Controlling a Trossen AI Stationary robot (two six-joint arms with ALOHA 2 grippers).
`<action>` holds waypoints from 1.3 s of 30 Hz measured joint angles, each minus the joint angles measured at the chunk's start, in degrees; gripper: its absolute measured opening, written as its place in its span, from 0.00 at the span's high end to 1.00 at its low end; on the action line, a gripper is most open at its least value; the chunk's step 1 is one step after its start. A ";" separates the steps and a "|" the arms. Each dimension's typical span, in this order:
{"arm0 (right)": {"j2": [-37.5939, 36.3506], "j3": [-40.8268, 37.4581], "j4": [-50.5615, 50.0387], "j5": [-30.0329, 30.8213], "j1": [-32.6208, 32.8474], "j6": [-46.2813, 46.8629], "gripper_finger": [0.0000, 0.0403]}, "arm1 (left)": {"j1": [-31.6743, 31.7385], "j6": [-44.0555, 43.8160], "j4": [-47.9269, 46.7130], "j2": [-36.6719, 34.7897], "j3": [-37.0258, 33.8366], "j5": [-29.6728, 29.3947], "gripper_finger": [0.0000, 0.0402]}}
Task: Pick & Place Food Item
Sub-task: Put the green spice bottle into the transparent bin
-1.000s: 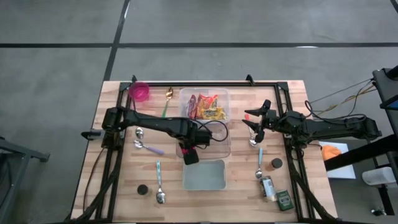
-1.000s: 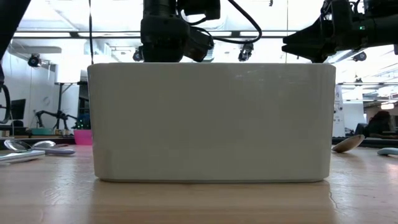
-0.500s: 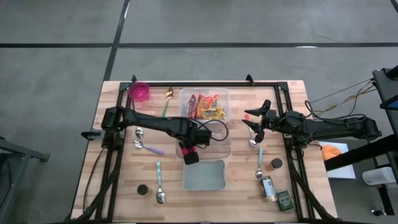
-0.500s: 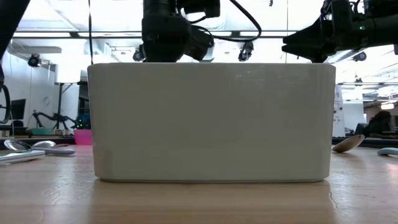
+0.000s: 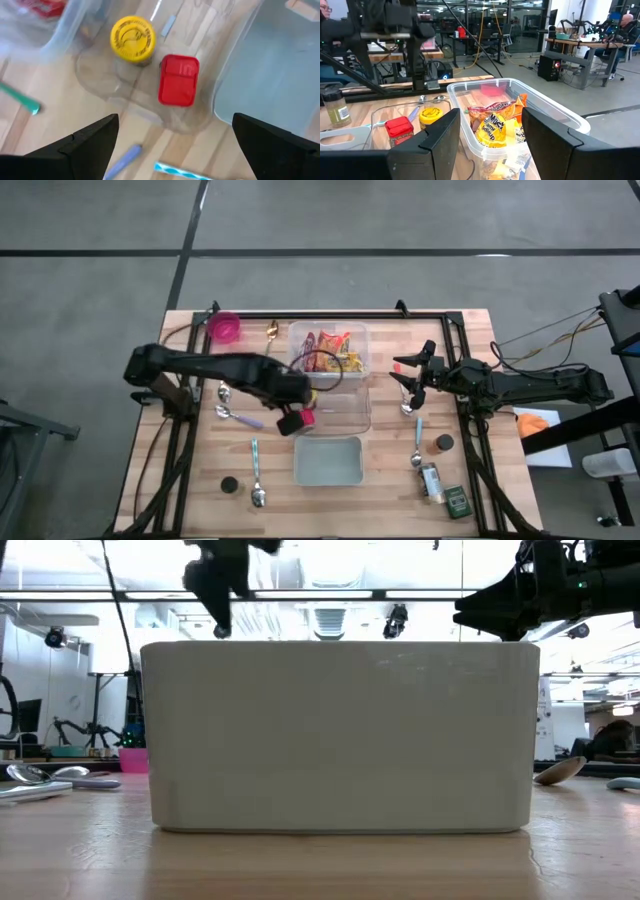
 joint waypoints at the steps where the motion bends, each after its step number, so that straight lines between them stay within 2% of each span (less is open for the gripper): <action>1: 0.02 0.00 0.00 -0.02 0.00 0.00 0.48 | -0.60 -1.64 -0.97 -1.05 -0.02 -0.56 0.02; 10: 0.02 0.00 0.02 -0.02 -0.02 0.00 0.48 | -7.87 -23.15 -10.61 -7.18 -0.04 -4.19 0.02; 16: 0.02 0.00 0.02 0.00 -0.02 0.00 0.48 | -14.81 -41.22 -15.88 -7.32 -0.09 -3.34 0.02; 26: 0.01 0.00 0.04 -0.01 -0.02 0.00 0.48 | -25.84 -68.56 -17.29 -7.10 -0.21 -1.94 0.02; 30: 0.02 0.00 0.04 -0.02 -0.02 0.00 0.48 | -28.92 -77.11 -15.50 -7.10 -2.07 0.74 0.02; 35: 0.02 0.00 0.04 -0.01 0.00 0.00 0.48 | -31.96 -86.70 -10.23 -7.10 -6.10 7.28 0.02; 39: 0.01 0.00 0.04 -0.01 -0.01 0.00 0.48 | -33.59 -91.68 -6.08 -7.04 -9.28 10.96 0.02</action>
